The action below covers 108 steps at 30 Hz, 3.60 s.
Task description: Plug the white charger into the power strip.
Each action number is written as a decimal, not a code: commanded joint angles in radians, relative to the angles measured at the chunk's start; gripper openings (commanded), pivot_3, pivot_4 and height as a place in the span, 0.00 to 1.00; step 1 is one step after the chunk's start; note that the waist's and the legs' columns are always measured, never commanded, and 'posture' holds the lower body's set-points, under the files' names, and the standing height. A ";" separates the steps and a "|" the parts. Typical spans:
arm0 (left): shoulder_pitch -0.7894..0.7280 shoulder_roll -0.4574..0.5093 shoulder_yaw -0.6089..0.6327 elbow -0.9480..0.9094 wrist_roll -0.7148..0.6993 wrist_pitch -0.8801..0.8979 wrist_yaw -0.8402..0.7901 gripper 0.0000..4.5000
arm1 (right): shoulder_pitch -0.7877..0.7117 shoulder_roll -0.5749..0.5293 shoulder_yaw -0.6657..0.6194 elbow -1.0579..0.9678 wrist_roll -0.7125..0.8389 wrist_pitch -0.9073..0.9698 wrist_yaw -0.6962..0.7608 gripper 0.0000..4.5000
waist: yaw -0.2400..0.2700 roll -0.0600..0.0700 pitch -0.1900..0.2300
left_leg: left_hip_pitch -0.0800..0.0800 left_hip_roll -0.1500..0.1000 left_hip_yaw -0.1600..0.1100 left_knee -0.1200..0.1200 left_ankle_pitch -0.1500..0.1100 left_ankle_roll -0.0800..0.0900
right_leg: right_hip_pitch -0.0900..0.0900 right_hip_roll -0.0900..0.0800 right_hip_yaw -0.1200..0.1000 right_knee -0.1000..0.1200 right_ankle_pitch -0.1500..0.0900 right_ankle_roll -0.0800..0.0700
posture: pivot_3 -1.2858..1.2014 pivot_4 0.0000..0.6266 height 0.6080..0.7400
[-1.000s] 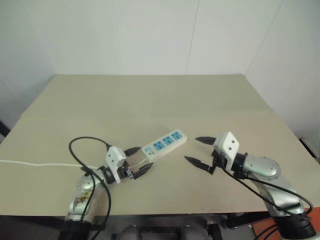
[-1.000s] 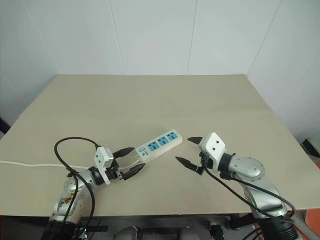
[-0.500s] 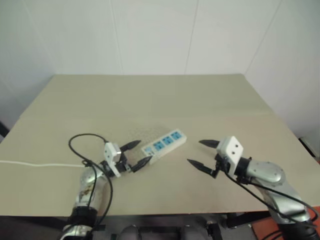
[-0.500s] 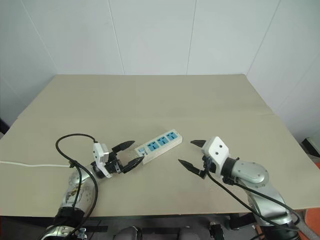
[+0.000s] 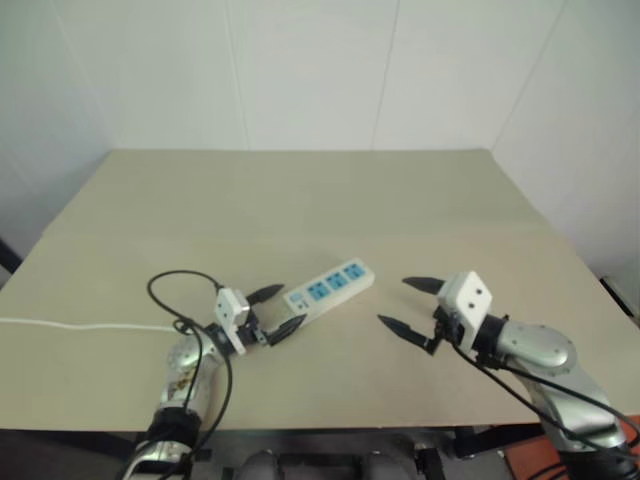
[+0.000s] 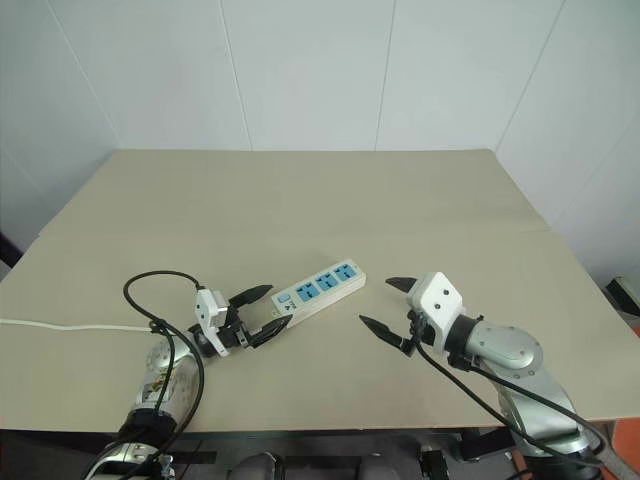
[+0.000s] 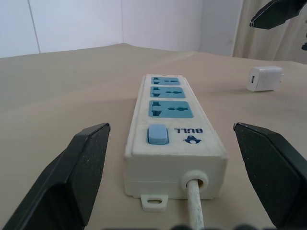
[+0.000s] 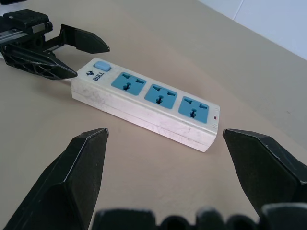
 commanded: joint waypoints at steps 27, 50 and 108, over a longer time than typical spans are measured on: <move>-0.015 0.042 -0.051 -0.045 0.057 0.143 0.037 0.63 | -0.018 0.005 -0.002 -0.030 -0.017 0.005 -0.030 1.00 | 0.004 0.003 -0.002 | 0.000 0.000 0.000 0.000 0.000 0.000 | 0.000 0.000 0.000 0.000 -0.003 0.004 | 0.52 0.24 1.00; -0.064 0.126 -0.097 -0.036 -0.023 0.137 -0.335 0.63 | -0.254 -0.234 0.003 0.060 -0.076 0.164 0.062 1.00 | 0.000 0.002 -0.002 | -0.006 0.000 0.000 -0.002 0.000 0.001 | -0.005 0.000 0.000 -0.005 0.001 -0.002 | 0.52 0.24 1.00; -0.133 0.117 -0.177 0.079 0.043 0.099 -0.432 0.63 | -0.748 -0.319 0.640 0.493 -0.448 0.580 0.593 0.45 | 0.011 0.005 -0.002 | -0.014 0.000 0.001 0.002 -0.002 0.000 | -0.014 -0.001 -0.001 0.001 0.002 -0.002 | 0.52 0.24 1.00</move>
